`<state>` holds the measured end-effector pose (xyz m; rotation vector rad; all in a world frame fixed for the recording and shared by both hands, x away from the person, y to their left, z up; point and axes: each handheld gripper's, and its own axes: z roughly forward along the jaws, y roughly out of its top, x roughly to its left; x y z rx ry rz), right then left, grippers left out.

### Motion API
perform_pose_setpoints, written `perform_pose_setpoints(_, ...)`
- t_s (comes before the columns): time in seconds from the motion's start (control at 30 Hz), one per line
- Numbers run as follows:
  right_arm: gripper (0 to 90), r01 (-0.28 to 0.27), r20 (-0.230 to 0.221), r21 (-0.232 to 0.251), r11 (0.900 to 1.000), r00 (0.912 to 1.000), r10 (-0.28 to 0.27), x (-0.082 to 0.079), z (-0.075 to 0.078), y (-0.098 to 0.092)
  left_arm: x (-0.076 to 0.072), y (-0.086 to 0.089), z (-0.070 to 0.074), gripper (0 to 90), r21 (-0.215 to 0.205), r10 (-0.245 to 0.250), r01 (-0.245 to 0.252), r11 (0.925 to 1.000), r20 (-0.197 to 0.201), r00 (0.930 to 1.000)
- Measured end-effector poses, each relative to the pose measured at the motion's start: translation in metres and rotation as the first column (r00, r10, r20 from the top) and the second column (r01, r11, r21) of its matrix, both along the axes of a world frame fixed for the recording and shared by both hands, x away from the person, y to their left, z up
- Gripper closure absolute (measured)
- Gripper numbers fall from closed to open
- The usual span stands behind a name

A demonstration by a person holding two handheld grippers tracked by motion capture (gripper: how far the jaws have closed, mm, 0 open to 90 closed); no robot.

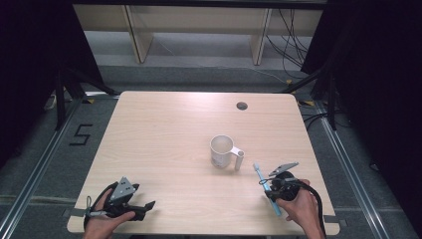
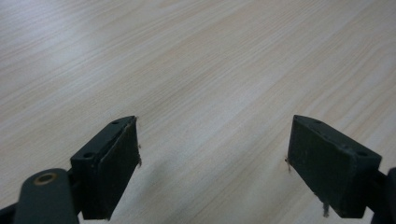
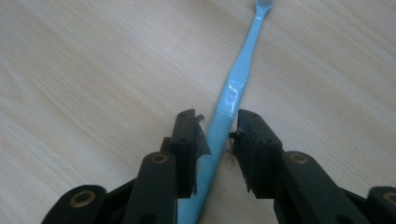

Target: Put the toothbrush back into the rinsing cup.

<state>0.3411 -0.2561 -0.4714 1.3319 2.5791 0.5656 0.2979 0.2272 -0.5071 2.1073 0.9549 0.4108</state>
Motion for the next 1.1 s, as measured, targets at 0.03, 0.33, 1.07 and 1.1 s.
perform_pose_setpoints(0.03, 69.1, 0.002, -0.002, -0.003, 1.000, 1.0000, -0.002, 0.000, 0.000, 0.000, 0.000, 0.000, 0.000, 16.0, -0.001, -0.002, 0.002, 1.0000, -0.003, 1.0000)
perform_pose_setpoints(0.33, 68.2, 0.000, -0.015, -0.032, 0.999, 0.9999, -0.001, 0.008, 0.000, 0.009, -0.002, 0.000, 0.001, 16.0, 0.003, -0.003, 0.003, 1.0000, 0.003, 1.0000)
perform_pose_setpoints(1.07, 77.0, -0.006, -0.064, -0.117, 0.993, 0.9980, -0.001, 0.020, -0.004, 0.006, -0.002, 0.000, 0.000, 16.0, -0.004, -0.001, 0.001, 1.0000, 0.001, 1.0000)
perform_pose_setpoints(1.1, 77.2, -0.019, -0.058, -0.124, 0.992, 0.9982, 0.012, 0.021, -0.004, 0.005, -0.002, 0.000, 0.000, 15.9, -0.004, -0.002, 0.002, 1.0000, 0.001, 1.0000)
